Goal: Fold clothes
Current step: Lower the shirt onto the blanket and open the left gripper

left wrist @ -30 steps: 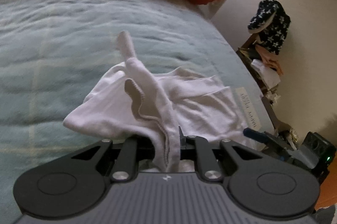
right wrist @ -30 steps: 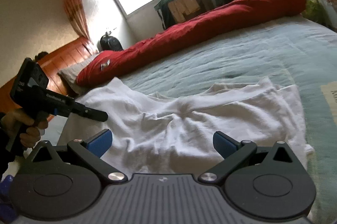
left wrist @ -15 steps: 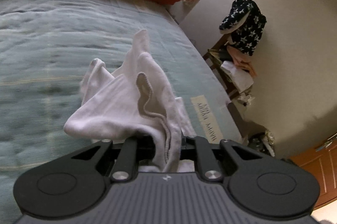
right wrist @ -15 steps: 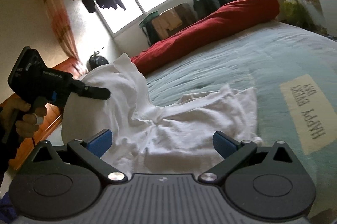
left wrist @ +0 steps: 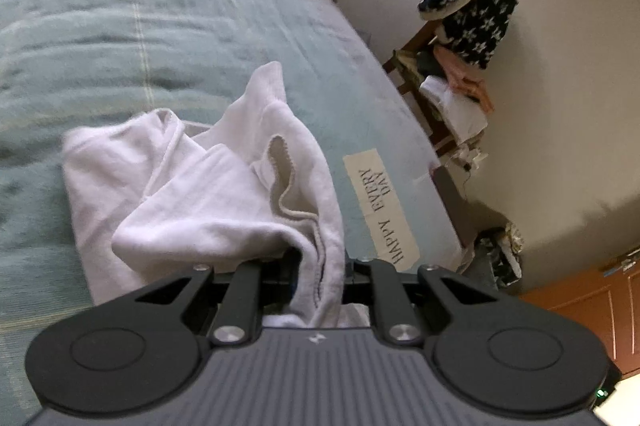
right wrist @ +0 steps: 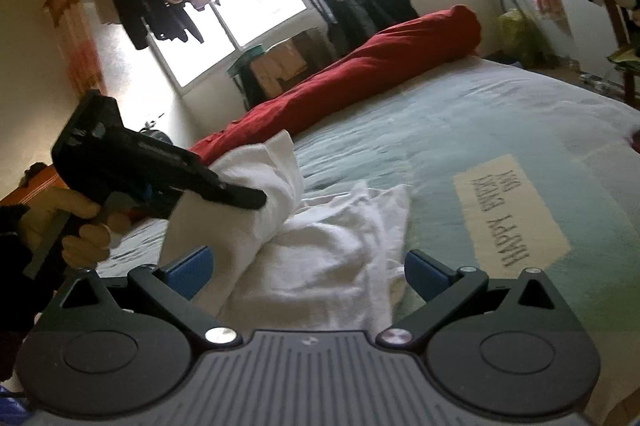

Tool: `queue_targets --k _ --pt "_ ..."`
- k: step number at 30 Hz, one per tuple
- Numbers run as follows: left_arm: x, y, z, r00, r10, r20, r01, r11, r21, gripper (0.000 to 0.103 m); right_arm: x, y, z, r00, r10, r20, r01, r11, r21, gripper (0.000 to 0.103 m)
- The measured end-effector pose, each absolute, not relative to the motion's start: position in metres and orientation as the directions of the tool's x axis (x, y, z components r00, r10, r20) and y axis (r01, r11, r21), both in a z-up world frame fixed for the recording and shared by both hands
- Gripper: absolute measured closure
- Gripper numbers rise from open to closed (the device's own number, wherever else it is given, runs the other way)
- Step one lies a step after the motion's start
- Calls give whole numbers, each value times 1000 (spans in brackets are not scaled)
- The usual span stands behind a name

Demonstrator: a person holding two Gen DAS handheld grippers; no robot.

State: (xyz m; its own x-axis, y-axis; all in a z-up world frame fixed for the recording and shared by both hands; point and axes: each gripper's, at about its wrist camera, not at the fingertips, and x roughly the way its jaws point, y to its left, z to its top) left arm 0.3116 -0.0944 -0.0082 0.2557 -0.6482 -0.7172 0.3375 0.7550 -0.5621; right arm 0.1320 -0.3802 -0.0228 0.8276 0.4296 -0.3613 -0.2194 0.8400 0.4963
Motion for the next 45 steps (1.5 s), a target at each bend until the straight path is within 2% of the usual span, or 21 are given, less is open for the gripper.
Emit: queue_targets --k 14,16,21,24,32,40,45 --pt "321 -128 -47 198 -607 -769 309 784 -539 87 130 -392 -28 836 393 -384 -176 853 491 0" --pt "321 -131 -48 192 -607 -771 300 785 -543 83 131 -392 -29 835 389 -389 -169 855 491 0" --pt "316 -134 -36 176 -631 -755 321 762 -562 54 133 -390 -30 830 393 -396 -171 855 489 0" --pt "312 -136 -29 165 -646 -745 334 748 -574 47 131 -389 -29 830 392 -397 -176 860 480 0" --pt "303 -141 -10 140 -680 -719 367 710 -601 37 126 -383 -26 829 390 -401 -190 871 453 0" --pt "291 -121 11 199 -683 -703 392 713 -581 32 120 -378 -21 834 377 -403 -209 891 403 0" --pt "277 -91 9 248 -651 -717 391 745 -541 30 123 -375 -17 829 406 -385 -235 877 420 0"
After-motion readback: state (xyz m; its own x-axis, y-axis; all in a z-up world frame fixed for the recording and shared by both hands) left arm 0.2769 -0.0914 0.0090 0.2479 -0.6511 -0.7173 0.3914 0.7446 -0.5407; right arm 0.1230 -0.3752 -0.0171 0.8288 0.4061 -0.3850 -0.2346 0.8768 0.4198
